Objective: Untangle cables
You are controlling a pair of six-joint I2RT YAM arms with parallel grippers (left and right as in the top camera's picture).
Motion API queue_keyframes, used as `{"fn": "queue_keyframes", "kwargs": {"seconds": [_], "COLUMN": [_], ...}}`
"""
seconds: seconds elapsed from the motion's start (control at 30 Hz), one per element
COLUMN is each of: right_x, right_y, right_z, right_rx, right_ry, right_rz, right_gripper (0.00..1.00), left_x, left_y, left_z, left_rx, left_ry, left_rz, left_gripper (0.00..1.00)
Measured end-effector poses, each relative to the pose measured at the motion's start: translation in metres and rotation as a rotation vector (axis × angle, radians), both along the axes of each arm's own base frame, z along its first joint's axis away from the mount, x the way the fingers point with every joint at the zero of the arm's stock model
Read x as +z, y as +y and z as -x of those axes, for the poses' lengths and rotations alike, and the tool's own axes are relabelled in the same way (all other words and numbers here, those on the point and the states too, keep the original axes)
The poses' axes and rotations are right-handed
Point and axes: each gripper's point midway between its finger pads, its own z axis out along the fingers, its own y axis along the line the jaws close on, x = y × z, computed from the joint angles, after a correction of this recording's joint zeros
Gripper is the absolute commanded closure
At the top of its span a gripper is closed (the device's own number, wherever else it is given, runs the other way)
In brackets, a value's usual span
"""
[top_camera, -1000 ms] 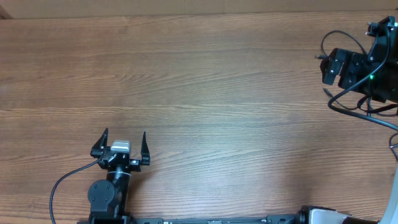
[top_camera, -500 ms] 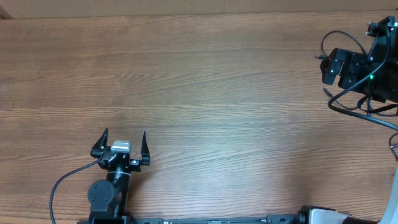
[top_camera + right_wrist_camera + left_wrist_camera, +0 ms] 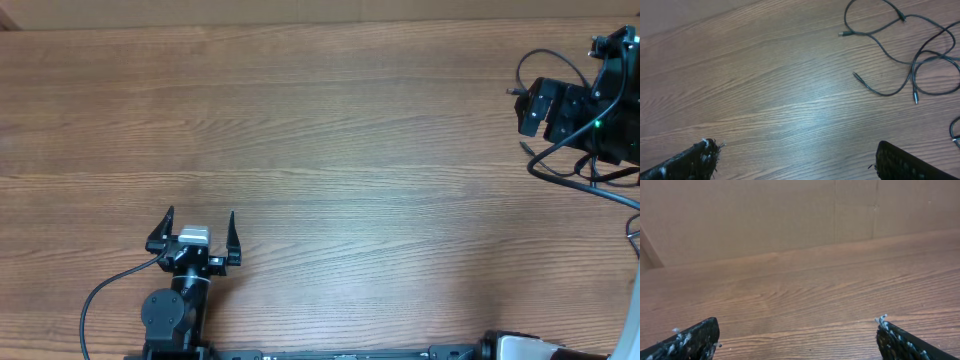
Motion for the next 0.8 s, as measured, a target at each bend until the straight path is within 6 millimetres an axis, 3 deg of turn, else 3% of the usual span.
{"fn": "queue_keyframes", "kwargs": {"seconds": [0.63, 0.8], "right_x": [0.000, 0.011], "right_y": [0.000, -0.001], "right_z": [0.000, -0.013], "right_rx": [0.000, 0.003], "right_ry": [-0.001, -0.069], "right_rz": [0.000, 0.004], "right_gripper": [0.00, 0.00], "left_x": [0.000, 0.000], "left_y": [0.000, 0.000], "left_z": [0.000, 0.000], "left_rx": [0.000, 0.000], "left_ry": [0.000, 0.000], "left_rz": [0.000, 0.000], "left_gripper": [0.00, 0.00]}}
